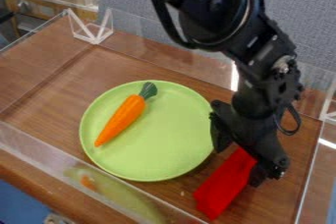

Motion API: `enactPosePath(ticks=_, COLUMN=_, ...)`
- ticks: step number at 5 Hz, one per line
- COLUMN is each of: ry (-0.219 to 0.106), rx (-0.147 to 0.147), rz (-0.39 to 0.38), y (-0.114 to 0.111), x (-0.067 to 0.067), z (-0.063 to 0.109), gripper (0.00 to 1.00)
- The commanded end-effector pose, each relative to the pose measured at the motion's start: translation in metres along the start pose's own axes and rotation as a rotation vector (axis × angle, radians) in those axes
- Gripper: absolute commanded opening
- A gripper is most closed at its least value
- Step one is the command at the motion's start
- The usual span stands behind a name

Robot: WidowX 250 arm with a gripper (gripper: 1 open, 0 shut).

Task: Put the red object on the left side

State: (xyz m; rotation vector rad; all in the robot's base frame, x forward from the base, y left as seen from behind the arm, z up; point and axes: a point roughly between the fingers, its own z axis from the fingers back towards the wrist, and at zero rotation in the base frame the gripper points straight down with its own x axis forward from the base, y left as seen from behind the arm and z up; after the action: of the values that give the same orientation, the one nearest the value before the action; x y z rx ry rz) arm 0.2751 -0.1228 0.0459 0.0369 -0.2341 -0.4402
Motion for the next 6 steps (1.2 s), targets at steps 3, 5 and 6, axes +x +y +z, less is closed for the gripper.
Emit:
enactPosePath(ticks=3, ry=-0.101, rx=-0.013, rz=-0.032, y=-0.006, x=0.034, z=0.022, gripper=1.0)
enactPosePath(ticks=5, ry=-0.105, rx=-0.042, rz=-0.076, y=-0.01, x=0.031, z=0.021, gripper=0.0)
enactPosePath(ticks=6, ry=-0.104, rx=-0.045, rz=-0.108, y=-0.009, x=0.024, z=0.02, gripper=1.0)
